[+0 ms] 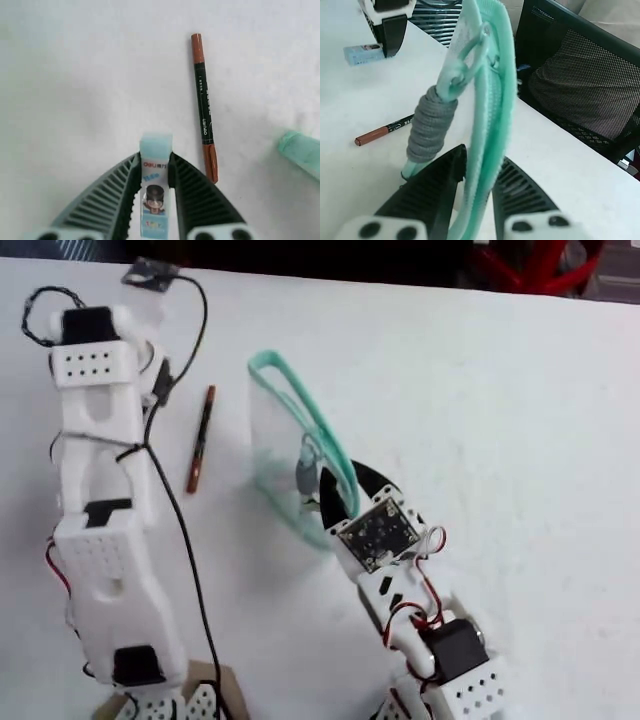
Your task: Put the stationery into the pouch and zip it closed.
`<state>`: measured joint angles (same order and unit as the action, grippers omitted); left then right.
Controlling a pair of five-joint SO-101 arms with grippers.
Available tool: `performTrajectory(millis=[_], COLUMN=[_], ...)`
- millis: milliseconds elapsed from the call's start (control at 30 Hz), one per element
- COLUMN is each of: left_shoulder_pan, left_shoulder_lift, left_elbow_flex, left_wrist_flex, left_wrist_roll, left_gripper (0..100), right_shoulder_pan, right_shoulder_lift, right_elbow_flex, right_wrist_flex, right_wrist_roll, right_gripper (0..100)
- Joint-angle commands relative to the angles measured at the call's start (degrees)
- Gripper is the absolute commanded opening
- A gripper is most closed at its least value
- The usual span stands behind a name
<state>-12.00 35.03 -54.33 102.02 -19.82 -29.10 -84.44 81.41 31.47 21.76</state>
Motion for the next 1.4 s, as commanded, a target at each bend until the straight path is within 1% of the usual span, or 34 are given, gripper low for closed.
performTrajectory(millis=[0,133,200,267,333,400,467,567,667,800,867,933,1000,1067,1167,1267,1367], left_shoulder_pan=[2.7,8.1,12.7,17.7,22.5,26.3,29.1,32.3,36.9,43.5,45.1,44.4,42.4,40.5,39.6,40.0,39.7], left_shoulder_lift=[-14.7,-30.9,-40.0,-48.4,-56.1,-61.9,-66.1,-70.5,-74.2,-80.9,-85.1,-88.7,-92.0,-94.9,-98.5,-100.3,-99.6], left_elbow_flex=[3.6,13.0,15.6,15.9,16.3,17.3,19.7,25.3,31.7,39.6,44.7,51.3,59.7,68.7,80.3,88.5,93.3], left_wrist_flex=[0.6,0.4,0.1,-1.5,-6.5,-12.2,-16.5,-20.0,-21.9,-22.3,-24.4,-28.8,-35.3,-43.8,-57.5,-68.3,-75.0], left_wrist_roll=[0.0,0.3,3.5,8.5,12.0,13.1,13.2,13.3,13.3,13.3,13.1,12.9,12.8,13.1,12.9,12.9,13.2], left_gripper=[2,2,2,2,2,2,2,2,2,2,2,2,2,2,2,2,2], right_shoulder_pan=[0.4,0.4,0.4,0.4,0.4,0.4,0.3,0.3,0.3,0.3,0.3,0.3,0.3,0.3,0.3,0.3,0.3], right_shoulder_lift=[0.4,0.4,0.4,0.4,0.4,0.4,0.4,0.4,0.4,0.4,0.4,0.4,0.4,0.4,0.4,0.4,0.4], right_elbow_flex=[2.4,2.4,2.4,2.4,2.4,2.6,2.6,2.7,2.7,2.7,2.7,2.7,2.7,2.6,2.6,2.6,2.6], right_wrist_flex=[0.0,0.0,0.0,0.0,0.0,0.0,0.0,0.0,0.0,-0.1,-0.1,-0.1,-0.1,-0.1,-0.1,-0.1,-0.1], right_wrist_roll=[-0.4,-0.4,-0.4,-0.4,-0.4,-0.4,-0.4,-0.4,-0.4,-0.1,0.0,0.0,0.1,0.1,0.1,0.1,0.1], right_gripper=[2.0,2.0,2.0,2.0,2.0,2.0,2.0,2.0,2.0,2.0,2.0,2.0,2.0,2.0,2.0,2.0,2.0])
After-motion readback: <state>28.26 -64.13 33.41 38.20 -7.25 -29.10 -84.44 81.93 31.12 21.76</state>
